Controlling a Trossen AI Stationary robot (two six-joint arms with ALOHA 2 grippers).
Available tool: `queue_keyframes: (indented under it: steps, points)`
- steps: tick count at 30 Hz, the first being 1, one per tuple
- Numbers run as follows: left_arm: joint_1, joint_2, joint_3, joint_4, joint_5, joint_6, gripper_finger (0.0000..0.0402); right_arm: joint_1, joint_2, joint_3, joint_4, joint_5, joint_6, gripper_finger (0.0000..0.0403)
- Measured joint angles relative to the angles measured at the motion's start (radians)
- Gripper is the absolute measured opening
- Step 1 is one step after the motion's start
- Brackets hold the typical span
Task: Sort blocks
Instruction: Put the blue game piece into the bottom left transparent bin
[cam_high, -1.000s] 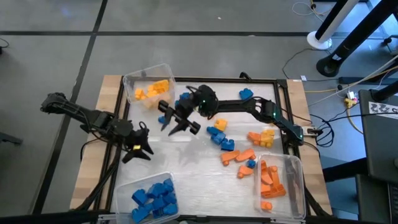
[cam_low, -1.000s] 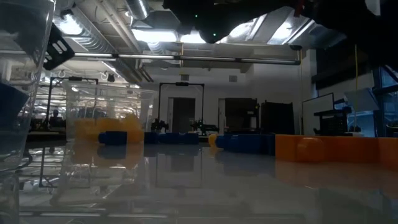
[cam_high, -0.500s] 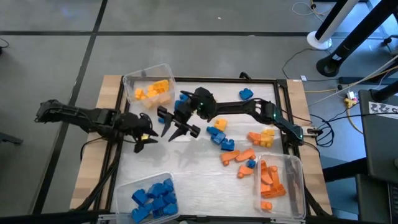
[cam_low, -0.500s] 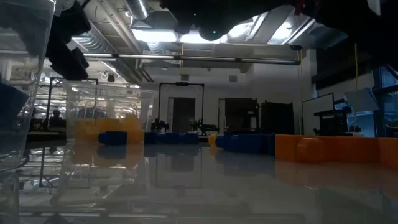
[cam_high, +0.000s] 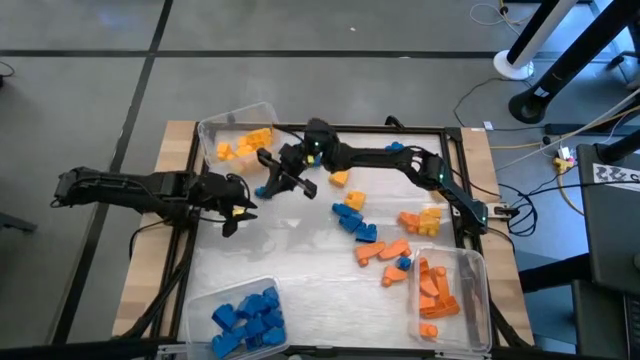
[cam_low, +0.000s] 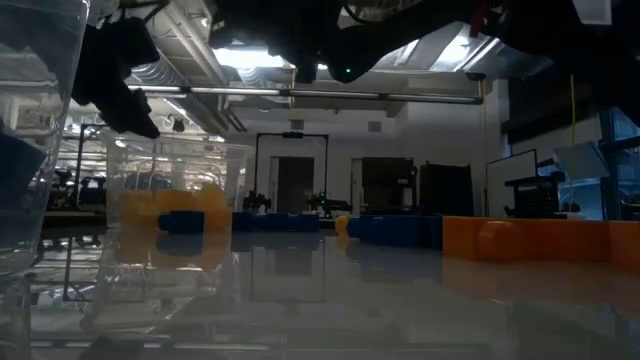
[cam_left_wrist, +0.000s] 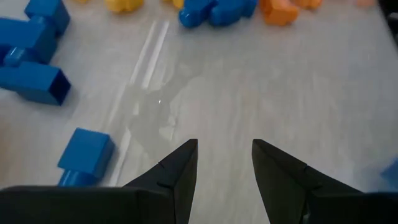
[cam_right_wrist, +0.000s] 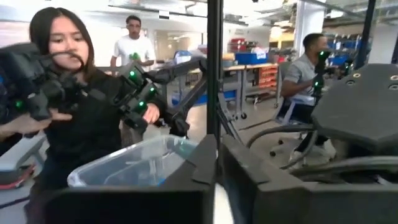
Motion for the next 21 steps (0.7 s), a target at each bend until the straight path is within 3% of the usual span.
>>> queue_keyframes:
  steps: [3, 8, 13, 15, 18, 21]
  points:
    - [0.026, 0.056, 0.000, 0.027, 0.000, 0.022, 0.0143, -0.015, -0.020, 0.000, -0.015, -0.034, 0.002, 0.0005]
    - [0.060, 0.189, 0.063, 0.016, 0.000, 0.077, 0.0143, -0.024, -0.088, 0.001, -0.144, -0.038, -0.036, 0.0007]
    - [0.093, 0.293, 0.141, 0.005, -0.001, 0.153, 0.0143, -0.029, -0.164, 0.001, -0.543, 0.018, -0.245, 0.0004]
    - [0.108, 0.325, 0.161, -0.013, -0.008, 0.182, 0.0143, -0.030, -0.211, 0.001, -0.836, 0.125, -0.430, 0.0003]
    - [0.130, 0.370, 0.165, -0.021, -0.011, 0.239, 0.0143, -0.023, -0.290, 0.001, -1.302, 0.433, -0.741, 0.0002]
    - [0.148, 0.423, 0.165, -0.020, -0.012, 0.308, 0.0143, 0.020, -0.342, 0.000, -1.512, 0.757, -0.842, 0.0008]
